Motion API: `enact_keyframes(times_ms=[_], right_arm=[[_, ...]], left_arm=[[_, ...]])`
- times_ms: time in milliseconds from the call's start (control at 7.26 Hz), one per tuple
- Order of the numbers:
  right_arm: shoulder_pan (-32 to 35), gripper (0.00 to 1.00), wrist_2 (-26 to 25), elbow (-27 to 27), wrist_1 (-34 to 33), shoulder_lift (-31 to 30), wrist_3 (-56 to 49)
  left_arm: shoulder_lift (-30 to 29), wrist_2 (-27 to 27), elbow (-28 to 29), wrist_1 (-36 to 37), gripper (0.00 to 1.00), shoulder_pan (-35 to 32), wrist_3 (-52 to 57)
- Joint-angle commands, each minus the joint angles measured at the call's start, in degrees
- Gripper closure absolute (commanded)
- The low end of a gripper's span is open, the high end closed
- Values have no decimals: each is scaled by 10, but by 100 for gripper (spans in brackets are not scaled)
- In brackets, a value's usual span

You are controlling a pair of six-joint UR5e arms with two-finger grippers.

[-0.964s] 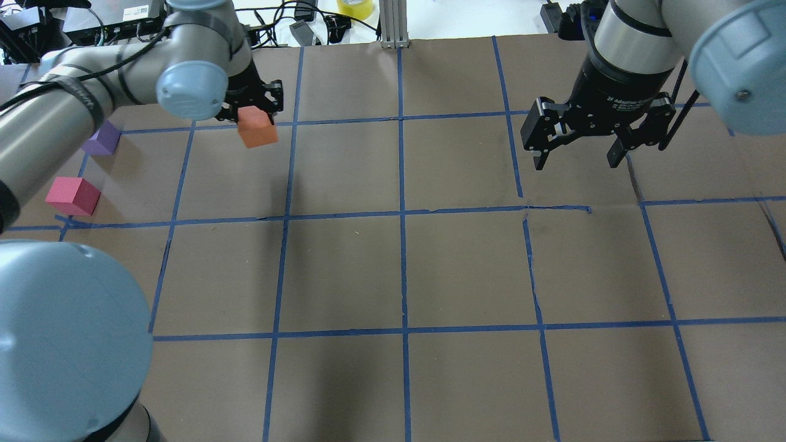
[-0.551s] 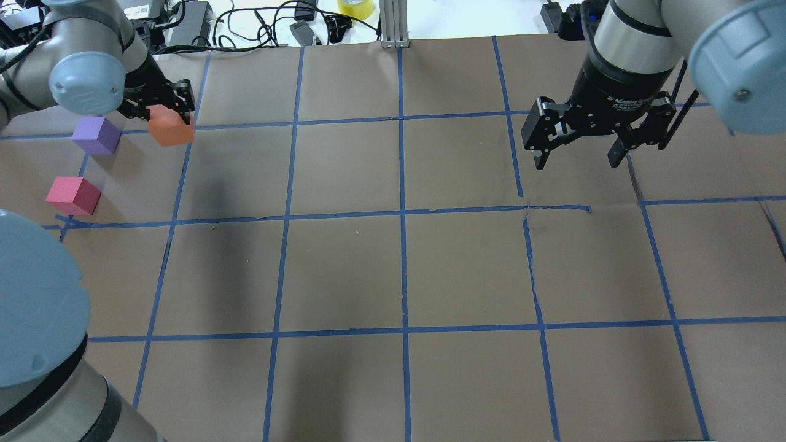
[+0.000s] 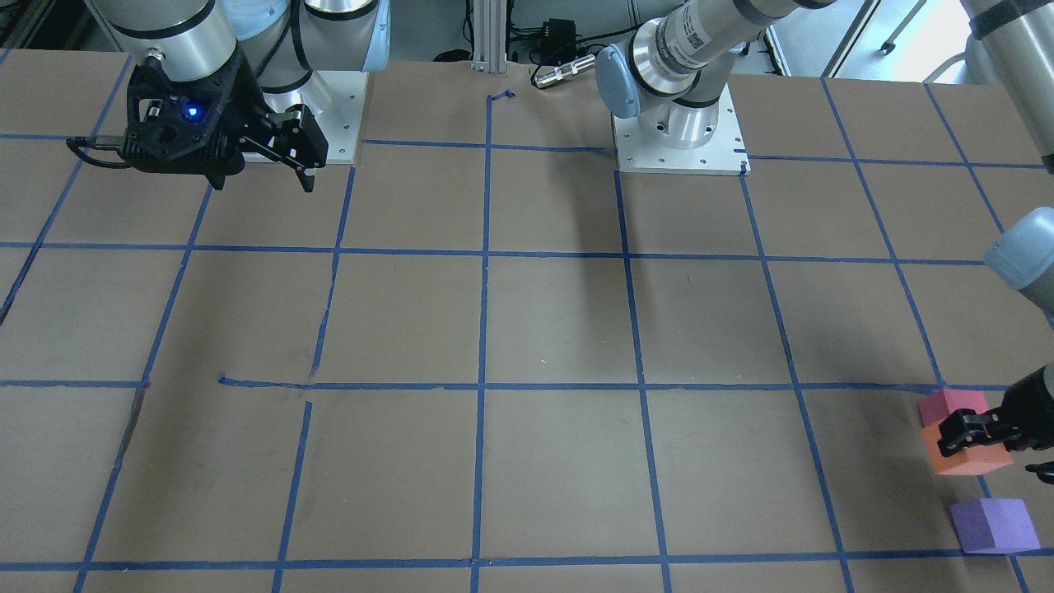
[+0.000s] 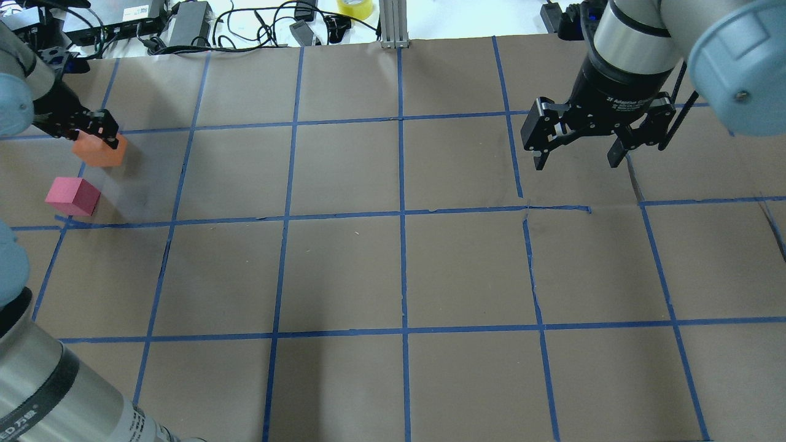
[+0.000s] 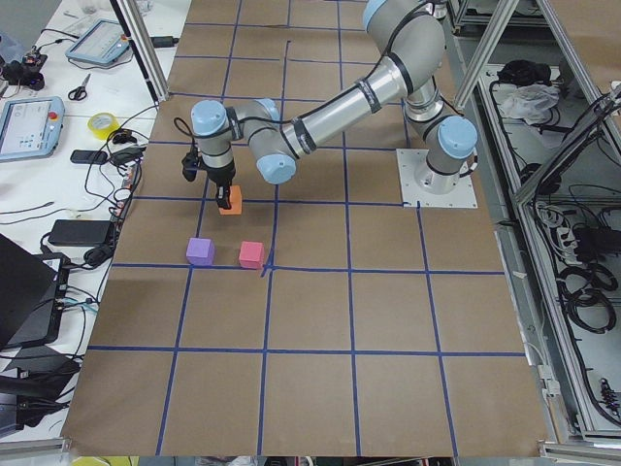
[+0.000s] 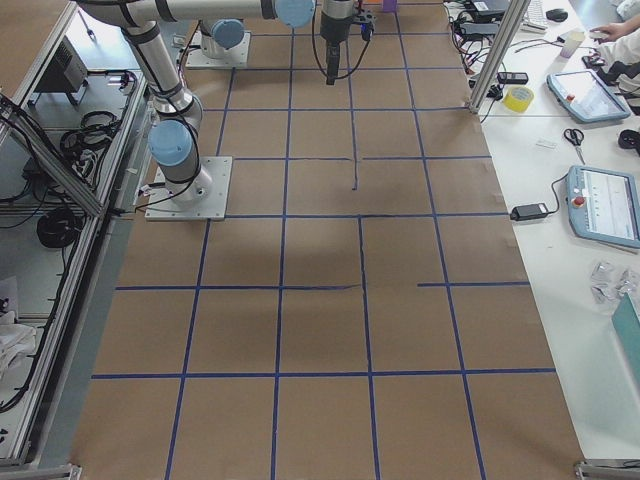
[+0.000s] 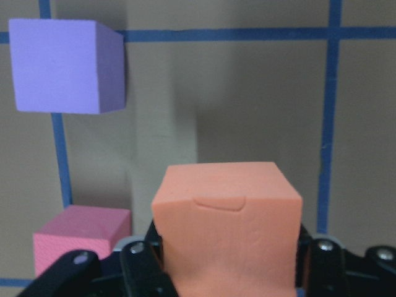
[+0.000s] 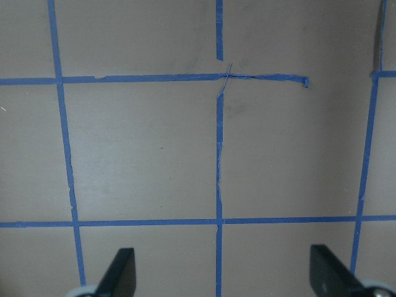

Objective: Arrange blocks in a line
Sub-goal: 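Carry the orange cube with the left gripper toward the pink cube, then lower the orange cube between the pink and purple cubes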

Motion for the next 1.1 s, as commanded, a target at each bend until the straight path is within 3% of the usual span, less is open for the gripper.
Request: enact_keyframes(times_ms=[0,964], right_arm=[[0,0,0,0,0,0,0],[0,0,0,1,0,0,0]], left_arm=[[-48,-2,56,5,88,23,72],[-65,0,65,4,88,28,55]])
